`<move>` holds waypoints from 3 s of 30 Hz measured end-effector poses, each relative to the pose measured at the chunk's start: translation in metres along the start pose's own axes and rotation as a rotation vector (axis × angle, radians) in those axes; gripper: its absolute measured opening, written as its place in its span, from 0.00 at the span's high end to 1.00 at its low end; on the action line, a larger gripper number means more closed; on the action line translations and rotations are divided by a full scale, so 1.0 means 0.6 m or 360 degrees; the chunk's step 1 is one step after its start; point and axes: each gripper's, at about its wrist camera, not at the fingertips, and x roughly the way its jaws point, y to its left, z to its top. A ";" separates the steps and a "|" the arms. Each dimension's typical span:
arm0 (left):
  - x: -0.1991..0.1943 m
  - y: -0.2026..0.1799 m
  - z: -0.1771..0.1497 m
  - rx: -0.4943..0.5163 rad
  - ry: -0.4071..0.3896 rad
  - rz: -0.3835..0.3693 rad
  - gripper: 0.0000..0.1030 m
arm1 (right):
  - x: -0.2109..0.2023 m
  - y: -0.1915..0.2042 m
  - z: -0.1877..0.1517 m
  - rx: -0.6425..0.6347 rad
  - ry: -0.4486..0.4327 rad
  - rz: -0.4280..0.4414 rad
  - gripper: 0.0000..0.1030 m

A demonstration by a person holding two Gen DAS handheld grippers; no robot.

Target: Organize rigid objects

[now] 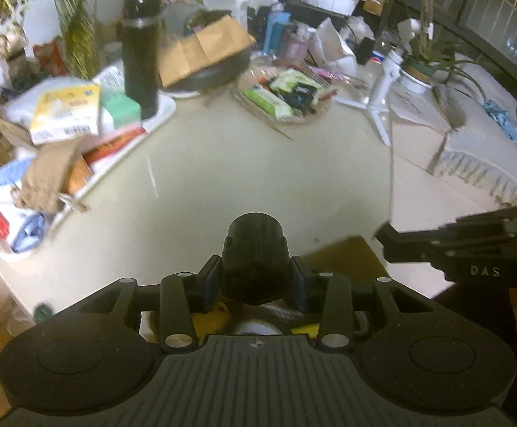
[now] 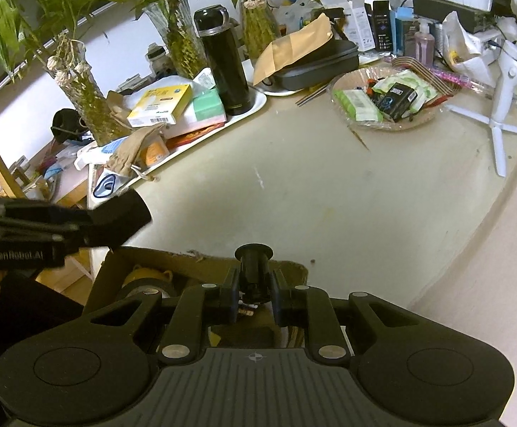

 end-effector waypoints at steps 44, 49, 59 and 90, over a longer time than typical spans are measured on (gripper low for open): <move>-0.048 0.004 -0.088 -0.0049 -0.0005 0.0166 0.39 | -0.009 0.024 -0.034 -0.0051 0.0043 -0.0020 0.80; -0.055 0.006 -0.096 -0.0100 0.0009 0.0168 0.34 | 0.009 0.042 -0.032 -0.0137 0.0075 -0.0098 0.20; -0.060 -0.003 -0.121 -0.0068 0.0092 0.0235 0.00 | -0.002 0.071 -0.058 -0.0225 0.0125 -0.0138 0.00; -0.054 -0.014 -0.170 -0.0034 0.0239 0.0342 0.00 | -0.002 0.067 -0.144 -0.0272 0.0271 -0.0180 0.00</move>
